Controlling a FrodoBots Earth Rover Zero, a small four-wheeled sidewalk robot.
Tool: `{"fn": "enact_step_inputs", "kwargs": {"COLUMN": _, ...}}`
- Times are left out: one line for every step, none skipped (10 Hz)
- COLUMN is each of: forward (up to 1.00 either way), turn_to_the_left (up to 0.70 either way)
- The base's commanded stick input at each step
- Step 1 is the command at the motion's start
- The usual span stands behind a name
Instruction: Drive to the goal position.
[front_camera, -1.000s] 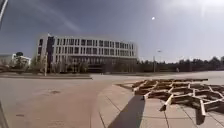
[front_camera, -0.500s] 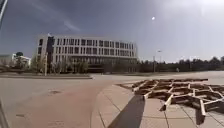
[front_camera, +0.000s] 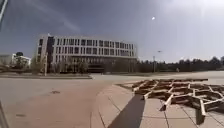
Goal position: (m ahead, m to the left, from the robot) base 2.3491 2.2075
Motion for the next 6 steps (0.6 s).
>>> {"fn": "enact_step_inputs", "kwargs": {"forward": 0.05, "turn_to_the_left": 0.00}}
{"fn": "enact_step_inputs", "kwargs": {"forward": 0.05, "turn_to_the_left": 0.00}}
{"fn": "enact_step_inputs", "kwargs": {"forward": 0.05, "turn_to_the_left": 0.00}}
{"fn": "enact_step_inputs", "kwargs": {"forward": 0.05, "turn_to_the_left": 0.00}}
{"fn": "enact_step_inputs", "kwargs": {"forward": 0.05, "turn_to_the_left": 0.00}}
{"fn": "enact_step_inputs", "kwargs": {"forward": 0.05, "turn_to_the_left": 0.00}}
